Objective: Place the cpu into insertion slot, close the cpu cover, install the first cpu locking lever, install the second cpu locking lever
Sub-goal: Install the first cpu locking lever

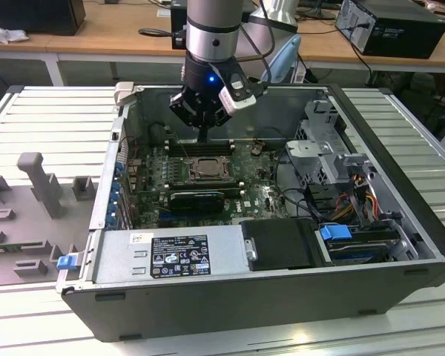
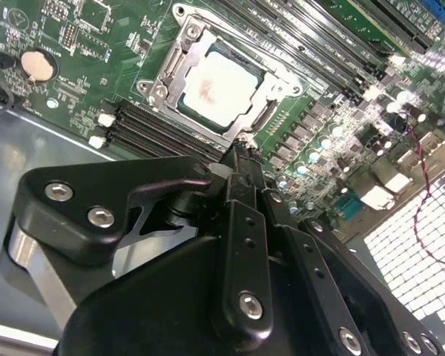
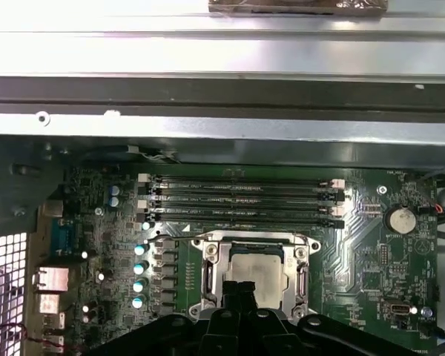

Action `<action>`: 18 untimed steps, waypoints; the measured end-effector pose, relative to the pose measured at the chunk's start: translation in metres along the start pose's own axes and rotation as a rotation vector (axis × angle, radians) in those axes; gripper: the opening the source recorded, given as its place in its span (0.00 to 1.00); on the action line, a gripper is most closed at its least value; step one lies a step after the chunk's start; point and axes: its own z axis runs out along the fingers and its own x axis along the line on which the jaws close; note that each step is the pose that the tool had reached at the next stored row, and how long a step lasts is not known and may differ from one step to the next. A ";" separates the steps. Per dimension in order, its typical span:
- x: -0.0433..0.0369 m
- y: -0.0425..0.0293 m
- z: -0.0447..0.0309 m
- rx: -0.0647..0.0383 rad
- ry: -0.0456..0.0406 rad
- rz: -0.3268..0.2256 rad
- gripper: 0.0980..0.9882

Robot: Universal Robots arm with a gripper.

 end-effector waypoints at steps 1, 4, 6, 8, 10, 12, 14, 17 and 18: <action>0.0000 0.0001 0.0000 0.001 0.0010 -0.015 0.01; 0.0000 0.0003 0.0001 0.002 0.0030 -0.050 0.01; 0.0000 0.0004 0.0002 0.003 0.0048 -0.078 0.01; 0.0000 0.0005 0.0002 0.004 0.0059 -0.097 0.01; 0.0000 0.0005 0.0002 0.005 0.0070 -0.114 0.01; -0.0001 0.0006 0.0003 0.006 0.0080 -0.131 0.01; -0.0001 0.0006 0.0003 0.007 0.0094 -0.154 0.01; -0.0001 0.0005 0.0005 0.009 0.0128 -0.215 0.01; 0.0002 0.0005 0.0005 0.007 0.0105 -0.216 0.01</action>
